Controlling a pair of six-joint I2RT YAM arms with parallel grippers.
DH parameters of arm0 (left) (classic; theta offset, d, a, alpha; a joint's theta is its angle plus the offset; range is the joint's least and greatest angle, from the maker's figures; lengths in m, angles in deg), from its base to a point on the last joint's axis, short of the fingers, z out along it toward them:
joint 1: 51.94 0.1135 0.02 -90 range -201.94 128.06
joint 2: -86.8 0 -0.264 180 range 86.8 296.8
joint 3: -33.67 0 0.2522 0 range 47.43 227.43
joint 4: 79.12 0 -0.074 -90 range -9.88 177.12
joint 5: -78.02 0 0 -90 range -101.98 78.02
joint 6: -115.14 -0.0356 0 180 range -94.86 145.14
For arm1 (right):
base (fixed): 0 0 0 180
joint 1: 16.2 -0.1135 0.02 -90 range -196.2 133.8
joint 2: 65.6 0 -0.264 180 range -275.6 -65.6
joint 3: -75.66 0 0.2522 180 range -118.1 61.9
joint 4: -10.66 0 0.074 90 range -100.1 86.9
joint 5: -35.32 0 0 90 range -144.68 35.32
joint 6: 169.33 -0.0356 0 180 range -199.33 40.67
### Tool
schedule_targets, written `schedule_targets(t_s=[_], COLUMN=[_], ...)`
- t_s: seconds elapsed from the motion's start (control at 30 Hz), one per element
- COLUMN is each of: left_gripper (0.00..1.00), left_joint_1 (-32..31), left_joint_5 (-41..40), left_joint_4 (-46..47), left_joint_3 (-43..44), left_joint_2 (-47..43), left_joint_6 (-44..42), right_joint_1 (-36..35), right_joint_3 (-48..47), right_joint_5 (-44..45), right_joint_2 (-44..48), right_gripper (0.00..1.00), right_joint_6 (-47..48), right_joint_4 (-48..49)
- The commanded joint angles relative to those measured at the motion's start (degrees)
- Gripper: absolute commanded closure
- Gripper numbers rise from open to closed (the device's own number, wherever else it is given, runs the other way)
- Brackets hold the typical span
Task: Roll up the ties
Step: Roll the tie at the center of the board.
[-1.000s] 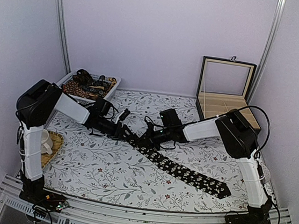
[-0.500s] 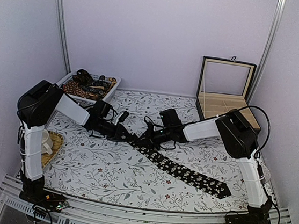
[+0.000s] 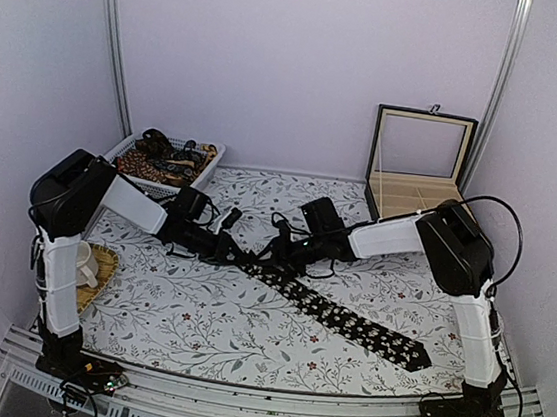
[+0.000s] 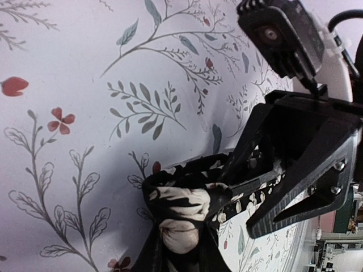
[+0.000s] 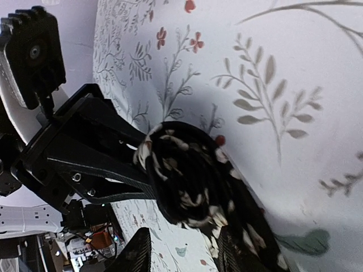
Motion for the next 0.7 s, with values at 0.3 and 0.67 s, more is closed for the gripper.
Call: schedule_targets(t_s=[0.3,0.67], left_gripper=[1.00,1.00], left_joint_1=[-8.2,-10.6], left_joint_5=[-28.2,-34.5], left_joint_4=[-20.6,-22.7], left_joint_3=[5.5,7.9], left_joint_2=[-7.0,-7.5], left_joint_6=[-4.5,-0.4], right_joint_1=[0.5,0.3], right_joint_3=[9.4,18.8], right_joint_5=[19.2,24.4], right_joint_2=[21.9,21.8], right_gripper=[0.53,0.61], right_joint_6=[26.2,29.2], right_joint_4=[-20.1,-20.6])
